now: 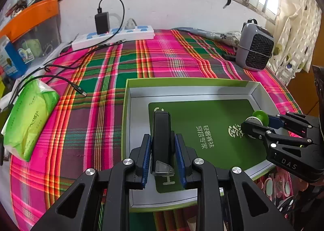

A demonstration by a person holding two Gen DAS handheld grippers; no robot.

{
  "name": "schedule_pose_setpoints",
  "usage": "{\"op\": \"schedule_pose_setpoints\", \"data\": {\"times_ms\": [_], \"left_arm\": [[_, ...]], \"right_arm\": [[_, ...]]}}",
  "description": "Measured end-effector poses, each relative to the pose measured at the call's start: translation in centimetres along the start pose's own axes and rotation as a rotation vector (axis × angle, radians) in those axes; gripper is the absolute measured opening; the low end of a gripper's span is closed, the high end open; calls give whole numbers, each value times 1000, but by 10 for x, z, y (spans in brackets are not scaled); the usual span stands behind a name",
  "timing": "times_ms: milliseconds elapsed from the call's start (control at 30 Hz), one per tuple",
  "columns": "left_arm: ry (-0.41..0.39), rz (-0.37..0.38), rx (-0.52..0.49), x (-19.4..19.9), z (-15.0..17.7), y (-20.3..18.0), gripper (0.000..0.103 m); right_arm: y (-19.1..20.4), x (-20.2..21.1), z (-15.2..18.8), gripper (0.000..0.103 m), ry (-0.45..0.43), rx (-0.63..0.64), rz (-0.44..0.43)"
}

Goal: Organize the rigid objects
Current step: 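Carry the flashlight and spool in both tools over the green box tray, then lower both held objects into the tray and open both tools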

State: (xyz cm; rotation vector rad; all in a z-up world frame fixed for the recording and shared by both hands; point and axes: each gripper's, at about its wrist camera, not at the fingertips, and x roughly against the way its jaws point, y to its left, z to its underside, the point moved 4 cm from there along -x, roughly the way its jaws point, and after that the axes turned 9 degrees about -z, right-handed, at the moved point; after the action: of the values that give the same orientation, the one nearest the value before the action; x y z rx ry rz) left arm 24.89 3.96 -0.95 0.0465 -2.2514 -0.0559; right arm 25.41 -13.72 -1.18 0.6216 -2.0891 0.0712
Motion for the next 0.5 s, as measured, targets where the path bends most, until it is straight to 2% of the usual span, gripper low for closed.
{"op": "schedule_pose_setpoints", "data": {"times_ms": [300,500], "left_arm": [[4,-4,-7,-1,0,-1,24],[3,14,0,0,0,-3,30]], "right_arm": [[0,-1,0,33,-2,-1,1],[-1,0,0,34,-11,-14,-5]]}}
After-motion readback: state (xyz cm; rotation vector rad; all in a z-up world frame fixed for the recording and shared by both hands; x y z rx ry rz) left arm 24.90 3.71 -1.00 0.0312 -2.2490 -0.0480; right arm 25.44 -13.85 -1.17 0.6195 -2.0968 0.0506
